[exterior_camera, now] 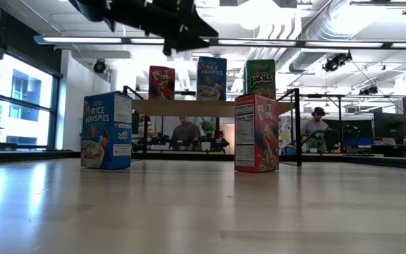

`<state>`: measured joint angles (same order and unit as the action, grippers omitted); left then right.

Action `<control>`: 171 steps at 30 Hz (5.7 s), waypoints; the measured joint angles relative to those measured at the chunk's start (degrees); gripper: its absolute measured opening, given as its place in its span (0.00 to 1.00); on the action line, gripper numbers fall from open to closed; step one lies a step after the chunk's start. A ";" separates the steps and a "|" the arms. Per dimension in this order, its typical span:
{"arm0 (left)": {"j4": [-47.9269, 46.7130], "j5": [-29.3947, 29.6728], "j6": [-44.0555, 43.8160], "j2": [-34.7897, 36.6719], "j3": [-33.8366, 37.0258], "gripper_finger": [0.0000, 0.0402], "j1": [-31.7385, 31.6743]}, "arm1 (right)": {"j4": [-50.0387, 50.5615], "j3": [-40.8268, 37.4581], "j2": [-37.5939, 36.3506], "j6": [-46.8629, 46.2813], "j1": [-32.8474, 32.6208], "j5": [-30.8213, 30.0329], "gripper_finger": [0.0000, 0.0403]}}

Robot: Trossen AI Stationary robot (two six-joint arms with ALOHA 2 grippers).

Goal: Stack cereal on shelf
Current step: Put the red cereal box on the shelf aligned with the other red cereal box

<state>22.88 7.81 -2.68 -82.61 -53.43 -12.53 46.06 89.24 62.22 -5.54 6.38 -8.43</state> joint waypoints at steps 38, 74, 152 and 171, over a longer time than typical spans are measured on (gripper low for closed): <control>-13.99 11.94 -16.72 18.49 -0.04 0.54 6.71 | -1.47 0.02 0.07 1.98 0.02 4.99 0.54; -26.70 9.70 -10.66 25.53 -0.07 0.54 6.60 | 8.77 -0.01 16.44 12.29 -3.92 8.36 0.59; -35.09 9.75 -13.57 25.53 -0.07 0.54 6.55 | 20.47 -0.12 42.39 36.87 -2.93 2.65 0.59; -34.92 9.75 -9.70 25.52 -0.07 0.54 6.57 | 20.91 -0.12 43.74 36.02 -2.89 4.49 0.59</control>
<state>-12.04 17.56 -12.38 -57.09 -53.49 -5.96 66.98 89.12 105.95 30.48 3.49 -3.93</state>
